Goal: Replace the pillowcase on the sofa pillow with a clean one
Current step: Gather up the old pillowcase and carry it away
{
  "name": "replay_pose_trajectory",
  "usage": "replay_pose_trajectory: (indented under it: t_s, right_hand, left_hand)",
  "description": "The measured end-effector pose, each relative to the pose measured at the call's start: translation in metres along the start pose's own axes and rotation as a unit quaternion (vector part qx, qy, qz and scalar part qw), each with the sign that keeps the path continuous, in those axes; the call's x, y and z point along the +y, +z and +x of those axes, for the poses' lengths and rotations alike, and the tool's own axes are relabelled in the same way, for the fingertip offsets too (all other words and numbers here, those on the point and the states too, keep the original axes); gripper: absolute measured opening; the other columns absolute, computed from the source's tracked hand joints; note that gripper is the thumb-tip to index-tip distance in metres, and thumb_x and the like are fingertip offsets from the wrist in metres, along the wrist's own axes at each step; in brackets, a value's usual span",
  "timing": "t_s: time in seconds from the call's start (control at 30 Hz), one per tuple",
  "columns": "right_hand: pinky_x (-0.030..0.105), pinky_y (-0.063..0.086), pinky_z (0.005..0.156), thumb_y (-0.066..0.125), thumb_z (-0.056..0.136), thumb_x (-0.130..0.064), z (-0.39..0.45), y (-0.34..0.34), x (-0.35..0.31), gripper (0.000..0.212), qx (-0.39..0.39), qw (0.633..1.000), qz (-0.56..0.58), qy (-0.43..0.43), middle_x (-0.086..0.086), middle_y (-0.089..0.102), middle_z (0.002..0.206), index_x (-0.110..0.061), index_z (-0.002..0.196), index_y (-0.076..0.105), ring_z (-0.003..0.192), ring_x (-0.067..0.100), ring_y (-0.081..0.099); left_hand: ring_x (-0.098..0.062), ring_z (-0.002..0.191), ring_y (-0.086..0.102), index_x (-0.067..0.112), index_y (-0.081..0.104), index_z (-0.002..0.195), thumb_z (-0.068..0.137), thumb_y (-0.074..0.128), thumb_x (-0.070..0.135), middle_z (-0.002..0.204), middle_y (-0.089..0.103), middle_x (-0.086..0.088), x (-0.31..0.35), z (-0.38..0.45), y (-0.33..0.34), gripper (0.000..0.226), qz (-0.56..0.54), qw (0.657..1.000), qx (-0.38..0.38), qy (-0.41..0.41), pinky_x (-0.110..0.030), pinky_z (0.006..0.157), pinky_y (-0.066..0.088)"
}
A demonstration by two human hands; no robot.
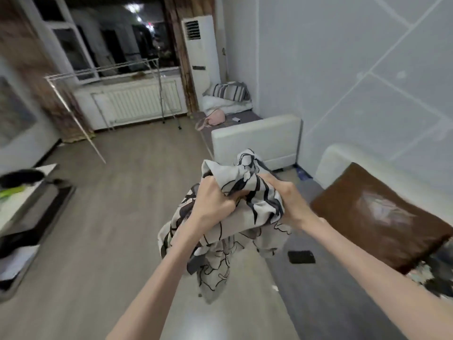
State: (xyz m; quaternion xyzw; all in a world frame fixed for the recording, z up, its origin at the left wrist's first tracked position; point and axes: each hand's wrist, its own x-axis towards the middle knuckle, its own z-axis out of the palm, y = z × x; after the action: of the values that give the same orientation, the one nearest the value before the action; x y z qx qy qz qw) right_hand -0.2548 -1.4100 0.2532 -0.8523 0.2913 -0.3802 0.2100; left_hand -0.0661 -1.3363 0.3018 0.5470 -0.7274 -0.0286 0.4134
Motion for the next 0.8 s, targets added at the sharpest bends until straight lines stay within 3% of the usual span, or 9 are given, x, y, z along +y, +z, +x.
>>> replay_pose_trajectory:
  t_s: [0.13, 0.2, 0.27, 0.37, 0.47, 0.6, 0.7, 0.77, 0.8]
  right_hand:
    - [0.006, 0.041, 0.057, 0.064, 0.074, -0.025, 0.052, 0.12, -0.067, 0.038, 0.044, 0.994, 0.102, 0.007, -0.025, 0.061, 0.069, -0.032, 0.11, 0.057, 0.064, -0.014, 0.054]
    - [0.009, 0.038, 0.052, 0.063, 0.074, -0.02, 0.075, 0.171, -0.1, 0.035, 0.039, 0.99, 0.132, 0.012, -0.021, 0.061, 0.066, -0.03, 0.107, 0.059, 0.06, -0.008, 0.051]
    - [0.016, 0.04, 0.054, 0.064, 0.076, -0.012, 0.096, 0.217, -0.13, 0.03, 0.027, 0.984, 0.176, 0.023, -0.014, 0.064, 0.07, -0.024, 0.103, 0.061, 0.061, -0.005, 0.049]
    - [0.019, 0.04, 0.056, 0.069, 0.074, -0.003, 0.125, 0.279, -0.176, 0.022, 0.019, 0.967, 0.25, 0.034, -0.009, 0.062, 0.071, -0.015, 0.089, 0.059, 0.064, -0.002, 0.045]
    - [0.014, 0.038, 0.055, 0.07, 0.072, 0.003, 0.143, 0.342, -0.225, 0.035, -0.016, 0.949, 0.309, 0.058, -0.017, 0.058, 0.068, -0.027, 0.077, 0.051, 0.06, -0.009, 0.045]
    - [0.017, 0.047, 0.064, 0.066, 0.065, 0.008, 0.154, 0.443, -0.285, 0.044, -0.139, 0.917, 0.366, 0.077, -0.017, 0.063, 0.075, -0.033, 0.076, 0.056, 0.067, -0.009, 0.052]
    - [0.037, 0.057, 0.073, 0.063, 0.068, -0.001, 0.168, 0.517, -0.328, 0.032, -0.234, 0.858, 0.44, 0.126, -0.005, 0.07, 0.088, -0.028, 0.086, 0.063, 0.085, 0.014, 0.066]
    - [0.045, 0.059, 0.077, 0.068, 0.068, -0.003, 0.182, 0.562, -0.352, 0.037, -0.312, 0.807, 0.477, 0.158, 0.002, 0.072, 0.096, -0.027, 0.095, 0.065, 0.096, 0.026, 0.068]
    - [0.049, 0.058, 0.08, 0.069, 0.069, -0.003, 0.189, 0.582, -0.364, 0.038, -0.353, 0.779, 0.491, 0.167, 0.005, 0.072, 0.099, -0.026, 0.099, 0.065, 0.099, 0.029, 0.068]
  left_hand:
    - [-0.017, 0.088, 0.066, 0.018, 0.071, 0.085, 0.071, 0.079, 0.029, 0.084, 0.07, 0.011, -0.063, -0.056, -0.085, 0.02, 0.003, 0.97, 0.185, -0.157, -0.046, 0.087, 0.048]
    - [-0.011, 0.096, 0.058, 0.027, 0.064, 0.094, 0.069, 0.079, 0.04, 0.091, 0.062, 0.019, -0.089, -0.09, -0.124, 0.032, 0.044, 0.935, 0.272, -0.224, -0.047, 0.096, 0.042]
    - [-0.004, 0.116, 0.045, 0.039, 0.056, 0.112, 0.073, 0.07, 0.051, 0.115, 0.055, 0.021, -0.114, -0.129, -0.161, 0.043, 0.099, 0.895, 0.335, -0.276, -0.043, 0.107, 0.032]
    - [-0.008, 0.141, 0.019, 0.044, 0.035, 0.138, 0.073, 0.056, 0.069, 0.148, 0.033, 0.012, -0.145, -0.199, -0.209, 0.073, 0.117, 0.847, 0.331, -0.399, -0.043, 0.117, 0.015]
    - [0.0, 0.145, 0.005, 0.044, 0.017, 0.148, 0.067, 0.061, 0.068, 0.155, 0.018, 0.02, -0.166, -0.265, -0.242, 0.095, 0.047, 0.852, 0.255, -0.455, -0.039, 0.12, 0.01]
    - [0.001, 0.136, 0.032, 0.043, 0.003, 0.15, 0.062, 0.069, 0.067, 0.147, 0.035, 0.023, -0.206, -0.311, -0.286, 0.113, -0.112, 0.792, 0.278, -0.531, -0.02, 0.111, 0.026]
    - [0.03, 0.104, 0.042, 0.023, 0.009, 0.152, 0.073, 0.079, 0.04, 0.135, 0.047, 0.014, -0.253, -0.332, -0.329, 0.107, -0.082, 0.766, 0.342, -0.539, 0.009, 0.083, 0.029]
    - [0.035, 0.094, 0.043, 0.015, 0.022, 0.146, 0.072, 0.083, 0.023, 0.119, 0.052, 0.019, -0.282, -0.345, -0.361, 0.096, -0.052, 0.752, 0.364, -0.546, 0.011, 0.074, 0.031]
    - [0.03, 0.096, 0.048, 0.018, 0.028, 0.142, 0.065, 0.087, 0.028, 0.115, 0.053, 0.022, -0.294, -0.35, -0.376, 0.097, -0.041, 0.738, 0.367, -0.565, 0.009, 0.072, 0.035]
